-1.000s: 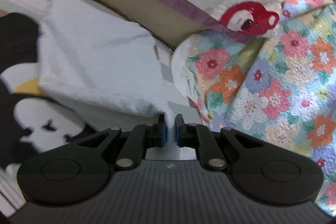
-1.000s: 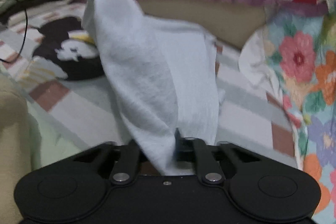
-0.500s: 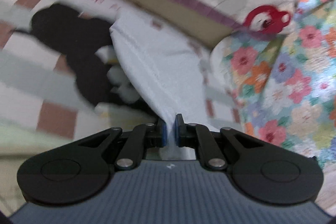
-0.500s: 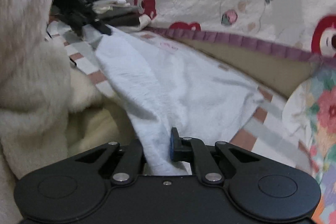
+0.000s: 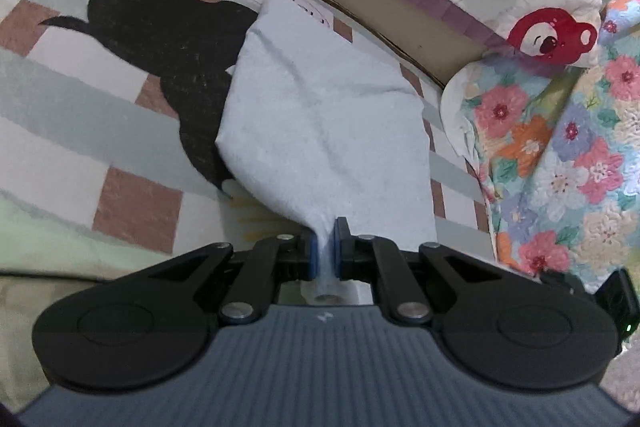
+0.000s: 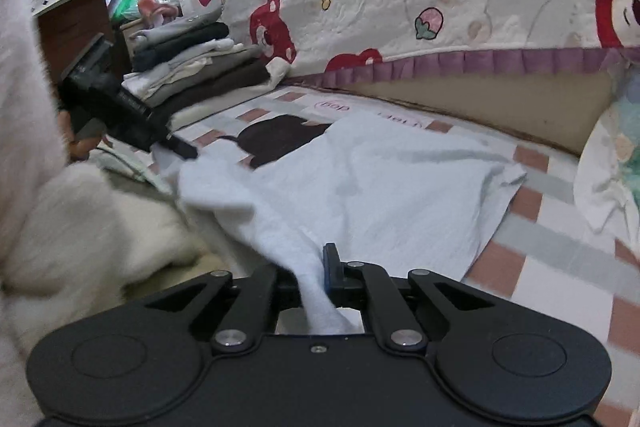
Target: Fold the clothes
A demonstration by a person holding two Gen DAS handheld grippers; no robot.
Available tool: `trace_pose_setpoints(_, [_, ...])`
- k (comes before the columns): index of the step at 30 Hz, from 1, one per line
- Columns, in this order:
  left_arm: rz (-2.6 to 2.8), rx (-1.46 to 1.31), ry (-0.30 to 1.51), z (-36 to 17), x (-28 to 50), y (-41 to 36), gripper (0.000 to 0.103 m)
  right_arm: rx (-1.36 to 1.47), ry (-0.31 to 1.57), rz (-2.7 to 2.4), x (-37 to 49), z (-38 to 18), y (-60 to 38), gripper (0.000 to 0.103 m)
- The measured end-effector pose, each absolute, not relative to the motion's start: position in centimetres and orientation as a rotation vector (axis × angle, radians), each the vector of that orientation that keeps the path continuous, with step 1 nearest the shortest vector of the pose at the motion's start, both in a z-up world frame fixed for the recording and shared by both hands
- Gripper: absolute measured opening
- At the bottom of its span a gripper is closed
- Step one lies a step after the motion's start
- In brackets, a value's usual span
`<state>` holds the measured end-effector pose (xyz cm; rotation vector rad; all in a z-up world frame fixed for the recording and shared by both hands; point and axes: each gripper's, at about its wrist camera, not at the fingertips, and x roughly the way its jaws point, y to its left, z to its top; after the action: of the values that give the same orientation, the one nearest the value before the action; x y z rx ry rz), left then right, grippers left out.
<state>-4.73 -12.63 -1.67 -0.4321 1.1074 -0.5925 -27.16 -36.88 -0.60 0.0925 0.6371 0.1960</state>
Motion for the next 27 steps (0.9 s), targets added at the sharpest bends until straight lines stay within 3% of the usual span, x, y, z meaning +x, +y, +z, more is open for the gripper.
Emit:
trace_pose_setpoints(7, [-0.63, -0.311, 1.079, -1.6, 1.1, -15.7, 0.007, 0.069, 0.65, 0.152, -21.0, 0.3, -40.5, 0.005])
trace_pose_setpoints(10, [-0.567, -0.298, 1.107, -4.1, 3.2, -16.9, 0.007, 0.193, 0.73, 0.166, -18.2, -1.5, -43.7, 0.013])
trace_pose_setpoints(11, [-0.545, -0.309, 1.122, -5.1, 3.7, -17.1, 0.007, 0.25, 0.748, 0.159, -17.3, -2.3, -45.2, 0.029])
trace_pose_setpoints(13, [-0.515, -0.334, 1.132, -6.7, 4.1, -17.3, 0.007, 0.369, 0.781, 0.143, -15.7, -3.8, -48.1, 0.038])
trace_pose_setpoints(17, [-0.5, -0.352, 1.127, -8.2, 3.8, -17.1, 0.007, 0.81, 0.656, 0.059, -14.0, -5.8, -55.8, 0.039])
trace_pose_setpoints(27, [-0.5, -0.402, 1.151, -9.1, 4.0, -16.4, 0.007, 0.751, 0.745, -0.257, -4.3, -11.5, -58.7, 0.039])
